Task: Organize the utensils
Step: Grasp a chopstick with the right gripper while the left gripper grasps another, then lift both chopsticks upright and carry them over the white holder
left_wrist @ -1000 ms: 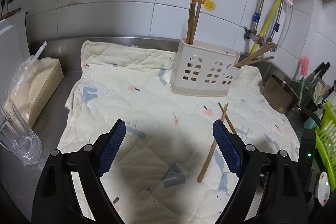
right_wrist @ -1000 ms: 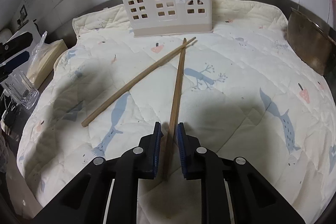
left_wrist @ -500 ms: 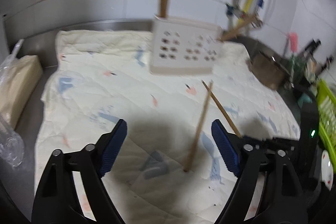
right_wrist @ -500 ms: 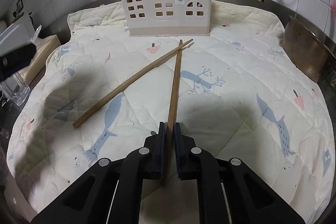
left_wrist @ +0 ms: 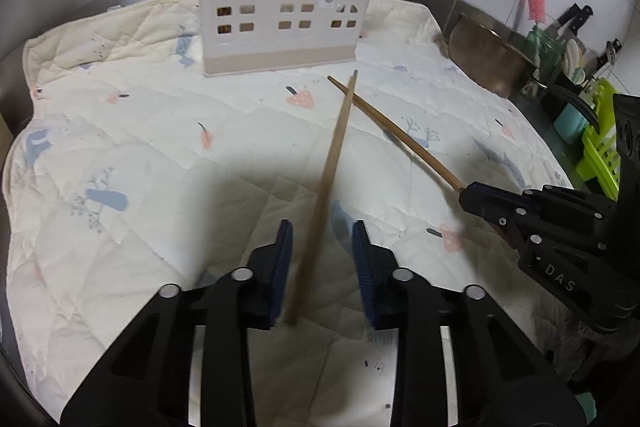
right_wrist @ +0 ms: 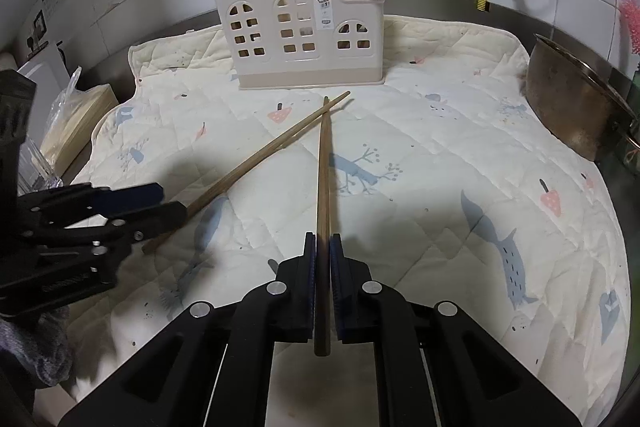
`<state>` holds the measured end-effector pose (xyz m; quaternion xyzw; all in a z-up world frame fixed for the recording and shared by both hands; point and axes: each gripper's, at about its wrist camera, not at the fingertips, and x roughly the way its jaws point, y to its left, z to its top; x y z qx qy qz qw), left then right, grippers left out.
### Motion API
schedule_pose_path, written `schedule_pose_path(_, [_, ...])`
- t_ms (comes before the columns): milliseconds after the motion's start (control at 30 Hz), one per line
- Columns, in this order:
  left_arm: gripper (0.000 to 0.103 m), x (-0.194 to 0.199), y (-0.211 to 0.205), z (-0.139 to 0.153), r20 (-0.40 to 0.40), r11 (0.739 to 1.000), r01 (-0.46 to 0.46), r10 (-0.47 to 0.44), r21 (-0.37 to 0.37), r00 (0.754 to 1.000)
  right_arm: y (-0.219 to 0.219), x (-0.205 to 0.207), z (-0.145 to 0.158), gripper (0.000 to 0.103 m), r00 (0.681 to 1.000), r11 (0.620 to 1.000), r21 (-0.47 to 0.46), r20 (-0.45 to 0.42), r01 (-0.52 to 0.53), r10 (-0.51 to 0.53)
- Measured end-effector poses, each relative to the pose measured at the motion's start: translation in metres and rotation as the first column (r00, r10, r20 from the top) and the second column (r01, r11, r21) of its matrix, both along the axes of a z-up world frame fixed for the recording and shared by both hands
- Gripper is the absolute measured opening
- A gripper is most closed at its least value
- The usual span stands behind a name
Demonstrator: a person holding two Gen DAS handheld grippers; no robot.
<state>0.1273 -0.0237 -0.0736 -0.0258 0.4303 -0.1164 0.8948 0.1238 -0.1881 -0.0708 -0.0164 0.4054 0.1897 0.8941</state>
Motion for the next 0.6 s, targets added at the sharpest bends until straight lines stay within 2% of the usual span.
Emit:
schedule_pose_path(100, [0.029, 0.004, -0.001, -0.005, -0.012, 1.000, -0.006, 0.006, 0.000, 1.000, -0.003, 0.001, 0.000, 0.007, 1.000, 1.000, 0.006, -0.002, 0.005, -0.005])
schedule_pose_path(167, [0.024, 0.007, 0.000, -0.008, -0.023, 1.000, -0.009, 0.009, -0.002, 1.000, -0.004, 0.001, 0.000, 0.007, 1.000, 1.000, 0.011, -0.003, 0.005, -0.005])
schedule_pose_path(400, [0.020, 0.014, -0.002, -0.013, -0.040, 1.000, -0.006, 0.006, 0.000, 0.999, -0.005, 0.001, 0.002, 0.007, 1.000, 1.000, 0.016, -0.001, 0.005, -0.005])
schedule_pose_path(467, [0.013, 0.015, -0.001, -0.014, -0.041, 1.000, -0.021, 0.020, -0.003, 0.999, -0.007, 0.001, 0.003, 0.007, 1.000, 1.000, 0.019, -0.001, 0.008, -0.008])
schedule_pose_path(600, [0.008, 0.014, 0.004, -0.012, -0.040, 0.999, -0.047, 0.047, -0.018, 0.998, -0.008, 0.000, 0.004, 0.007, 1.000, 1.000, 0.023, 0.004, 0.011, -0.011])
